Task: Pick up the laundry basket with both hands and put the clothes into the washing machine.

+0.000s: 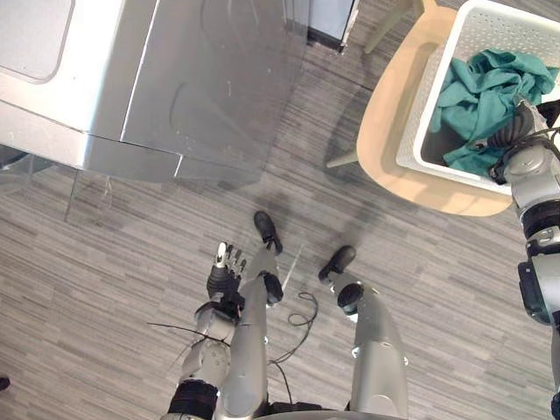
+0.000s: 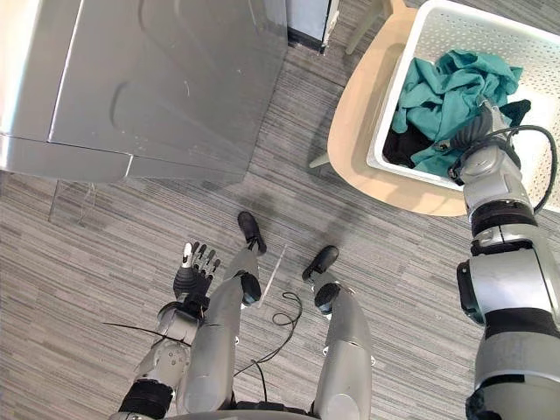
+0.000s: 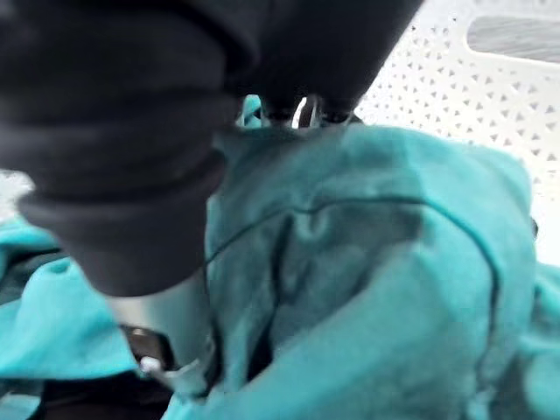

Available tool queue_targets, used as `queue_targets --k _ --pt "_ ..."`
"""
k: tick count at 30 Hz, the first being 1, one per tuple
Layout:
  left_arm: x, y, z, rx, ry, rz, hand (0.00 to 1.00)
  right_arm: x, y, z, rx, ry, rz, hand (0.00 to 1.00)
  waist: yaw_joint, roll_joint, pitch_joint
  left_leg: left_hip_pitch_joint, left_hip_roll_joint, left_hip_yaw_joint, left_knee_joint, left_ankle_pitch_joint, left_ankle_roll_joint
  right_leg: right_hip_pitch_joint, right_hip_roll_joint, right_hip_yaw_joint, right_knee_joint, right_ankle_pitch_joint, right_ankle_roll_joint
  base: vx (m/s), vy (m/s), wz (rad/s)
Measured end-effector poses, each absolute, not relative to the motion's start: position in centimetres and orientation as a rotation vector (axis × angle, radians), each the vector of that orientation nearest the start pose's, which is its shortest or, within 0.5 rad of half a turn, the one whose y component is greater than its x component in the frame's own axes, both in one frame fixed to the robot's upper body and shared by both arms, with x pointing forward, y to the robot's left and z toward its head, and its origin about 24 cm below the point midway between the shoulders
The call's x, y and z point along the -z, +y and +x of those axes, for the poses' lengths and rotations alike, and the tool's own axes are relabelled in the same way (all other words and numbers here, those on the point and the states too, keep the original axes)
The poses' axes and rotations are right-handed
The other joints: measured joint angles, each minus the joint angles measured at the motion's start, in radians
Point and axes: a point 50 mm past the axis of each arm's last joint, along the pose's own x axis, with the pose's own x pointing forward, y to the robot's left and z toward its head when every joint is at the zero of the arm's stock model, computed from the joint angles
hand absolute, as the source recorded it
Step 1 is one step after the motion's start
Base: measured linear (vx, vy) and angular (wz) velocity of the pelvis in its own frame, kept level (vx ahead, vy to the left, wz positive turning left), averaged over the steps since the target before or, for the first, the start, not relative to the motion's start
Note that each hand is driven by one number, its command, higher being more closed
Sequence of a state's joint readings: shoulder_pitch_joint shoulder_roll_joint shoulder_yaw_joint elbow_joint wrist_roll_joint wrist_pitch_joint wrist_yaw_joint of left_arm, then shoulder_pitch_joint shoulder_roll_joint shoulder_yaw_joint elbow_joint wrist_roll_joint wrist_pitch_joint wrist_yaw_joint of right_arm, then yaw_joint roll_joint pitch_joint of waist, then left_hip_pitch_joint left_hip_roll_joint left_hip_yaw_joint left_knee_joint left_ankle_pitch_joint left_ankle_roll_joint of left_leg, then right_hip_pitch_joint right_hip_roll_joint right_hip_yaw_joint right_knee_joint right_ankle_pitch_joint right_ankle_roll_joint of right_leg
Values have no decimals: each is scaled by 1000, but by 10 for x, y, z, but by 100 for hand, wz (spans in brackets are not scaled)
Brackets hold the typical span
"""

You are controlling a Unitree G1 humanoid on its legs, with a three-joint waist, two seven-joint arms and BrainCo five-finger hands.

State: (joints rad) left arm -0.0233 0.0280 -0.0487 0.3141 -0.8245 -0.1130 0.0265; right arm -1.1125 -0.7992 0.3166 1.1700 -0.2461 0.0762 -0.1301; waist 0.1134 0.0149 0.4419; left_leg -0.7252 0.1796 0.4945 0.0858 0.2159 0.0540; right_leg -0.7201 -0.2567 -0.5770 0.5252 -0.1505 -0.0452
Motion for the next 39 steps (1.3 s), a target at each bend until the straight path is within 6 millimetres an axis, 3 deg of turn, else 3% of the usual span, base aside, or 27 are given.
queue_targets --k 4,6,11,13,18,21,29,32,38,39 --pt "18 152 247 -143 197 -778 0 -224 -342 378 528 134 -1024 100 0 0 0 -11 -7 0 1 0 0 -17 -11 5 16 -8 2 -4 -7 4" --pt "19 154 247 -158 197 -787 0 -229 -336 382 523 116 -1013 100 -15 0 0 -12 -7 0 2 0 0 -19 -11 6 17 -8 1 -3 -17 -1" --pt "15 150 255 -166 192 -795 0 -223 -327 386 546 83 -874 100 -18 0 -1 -10 5 1 40 2 5 -15 -9 20 33 -10 -1 3 -51 -6" --pt "12 147 257 -159 187 -799 0 -217 -323 387 542 88 -851 100 -17 1 -1 -4 13 -5 63 1 4 -1 -8 19 37 -12 -6 -5 -80 -2" --pt "8 129 253 -53 186 -799 0 -173 -330 379 500 227 -947 100 -11 9 -6 44 31 -34 124 -37 -3 83 -6 4 52 -40 -8 -34 -68 9" --pt "9 128 250 -20 185 -800 0 -162 -329 376 459 260 -1008 100 -12 9 -6 79 43 -35 139 -45 2 130 5 3 39 -38 -4 -37 -27 -2" --pt "13 129 246 12 212 -747 0 -161 -307 370 395 71 -897 100 -17 7 -13 192 81 -22 164 -68 -1 264 53 10 -29 -11 3 -10 -31 -13" --pt "18 128 240 30 239 -723 0 -154 -300 362 395 23 -830 100 -17 1 -66 224 81 -15 147 -68 -2 291 62 15 -50 -9 8 14 -34 -5" --pt "18 127 234 52 250 -706 0 -159 -308 348 451 -38 -773 100 -17 -9 -84 282 61 -1 91 -64 -7 331 63 21 -77 0 22 29 -13 -2" --pt "21 129 229 42 262 -705 0 -156 -300 334 479 -100 -703 100 -18 -30 -99 286 53 9 70 -63 -8 332 68 27 -106 11 36 112 -24 -4"
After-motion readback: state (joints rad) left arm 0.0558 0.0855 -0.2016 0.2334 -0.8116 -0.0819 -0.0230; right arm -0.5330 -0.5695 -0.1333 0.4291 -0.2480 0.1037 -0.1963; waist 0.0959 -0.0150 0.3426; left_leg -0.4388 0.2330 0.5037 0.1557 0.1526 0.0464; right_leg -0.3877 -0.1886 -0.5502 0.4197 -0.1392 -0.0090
